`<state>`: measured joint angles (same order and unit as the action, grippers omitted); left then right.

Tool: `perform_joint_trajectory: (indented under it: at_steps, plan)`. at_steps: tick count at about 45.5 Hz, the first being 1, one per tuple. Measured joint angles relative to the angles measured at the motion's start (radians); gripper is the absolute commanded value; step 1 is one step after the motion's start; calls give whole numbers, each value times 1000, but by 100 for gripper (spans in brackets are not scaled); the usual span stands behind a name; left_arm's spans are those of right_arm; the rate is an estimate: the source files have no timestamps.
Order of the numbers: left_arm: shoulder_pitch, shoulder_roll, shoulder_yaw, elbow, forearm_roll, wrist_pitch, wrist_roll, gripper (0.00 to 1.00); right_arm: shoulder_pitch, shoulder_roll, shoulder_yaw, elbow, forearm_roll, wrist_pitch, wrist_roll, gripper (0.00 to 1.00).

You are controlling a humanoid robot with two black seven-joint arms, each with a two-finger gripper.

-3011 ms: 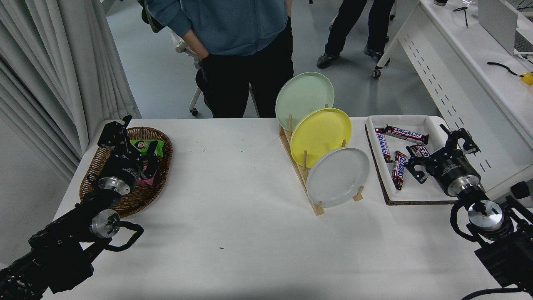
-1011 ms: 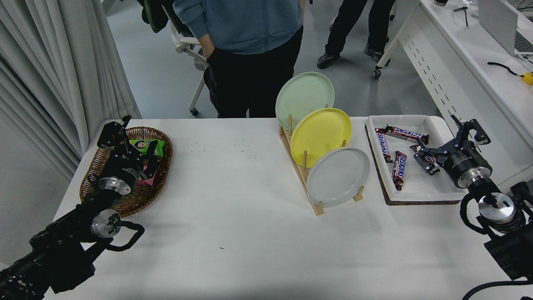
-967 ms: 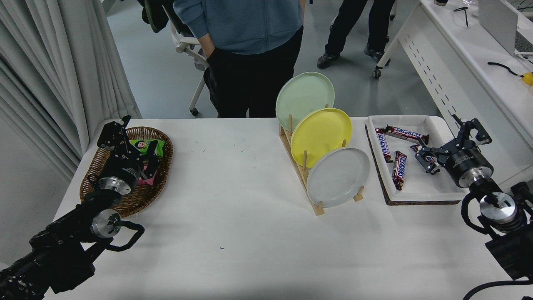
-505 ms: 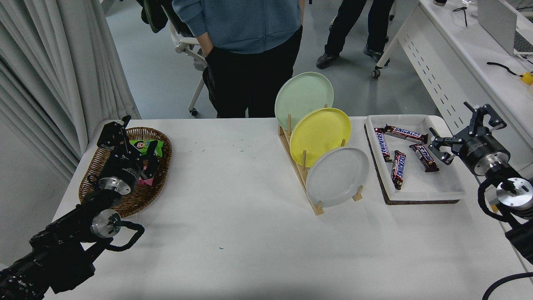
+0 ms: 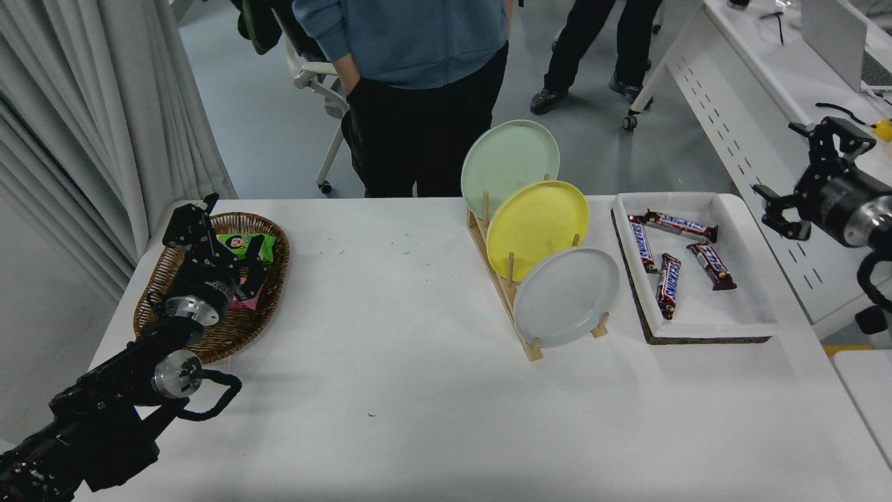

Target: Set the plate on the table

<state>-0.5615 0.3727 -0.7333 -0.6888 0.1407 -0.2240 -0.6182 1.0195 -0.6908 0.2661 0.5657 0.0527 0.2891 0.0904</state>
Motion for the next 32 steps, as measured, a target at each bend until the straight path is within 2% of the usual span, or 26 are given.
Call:
perform_joint_trajectory:
  at_steps: [16, 32]
  plan:
    - [0, 0, 0, 0, 0, 0, 0, 100, 192, -53, -368, 29, -7, 128, 0, 99]
    - [0, 0, 0, 0, 0, 0, 0, 100, 338, -66, -565, 100, -46, 320, 0, 99]
